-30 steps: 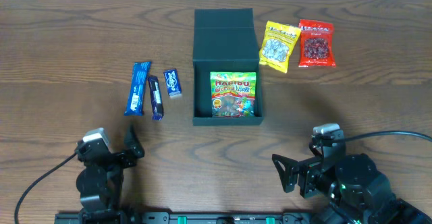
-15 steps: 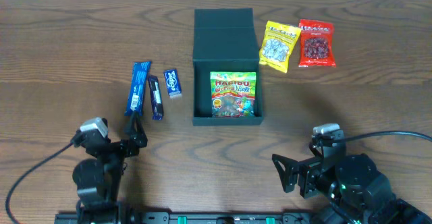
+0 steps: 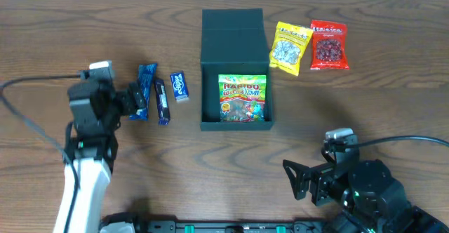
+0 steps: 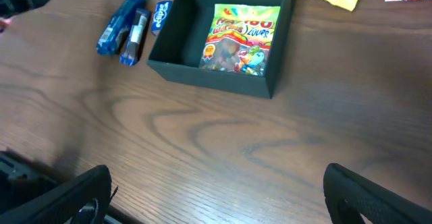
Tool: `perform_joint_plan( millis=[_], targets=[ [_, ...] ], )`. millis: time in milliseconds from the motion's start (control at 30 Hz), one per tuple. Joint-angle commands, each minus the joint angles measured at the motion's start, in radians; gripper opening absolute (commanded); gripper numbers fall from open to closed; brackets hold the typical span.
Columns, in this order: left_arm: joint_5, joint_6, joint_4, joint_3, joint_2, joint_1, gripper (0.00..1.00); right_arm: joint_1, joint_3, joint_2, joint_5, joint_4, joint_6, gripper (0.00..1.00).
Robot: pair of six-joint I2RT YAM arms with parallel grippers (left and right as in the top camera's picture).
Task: Pack container
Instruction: 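Reach the left gripper to the long blue snack bar and grasp it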
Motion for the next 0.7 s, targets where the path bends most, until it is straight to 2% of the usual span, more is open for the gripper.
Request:
perform_joint_plan(
  millis=[0,233,333,500,667],
  targets=[
    [-0.074,0.068,-0.005,0.080,0.116,-0.003,0.95,0.009,0.006,-0.003,0.007,-0.001,-0.011,0.99],
    [-0.093,0.200,-0.023,0.129,0.318,-0.016,0.95,0.009,0.005,-0.003,0.007,-0.001,-0.011,0.99],
    [-0.015,0.251,-0.023,0.129,0.385,-0.048,0.95,0.009,0.006,-0.003,0.007,-0.001,-0.011,0.99],
    [0.013,0.242,-0.018,0.129,0.399,-0.056,0.95,0.009,0.006,-0.003,0.007,-0.001,-0.011,0.99],
    [0.115,0.232,-0.021,0.129,0.399,-0.056,0.95,0.009,0.006,-0.003,0.007,-0.001,-0.011,0.99]
  ],
)
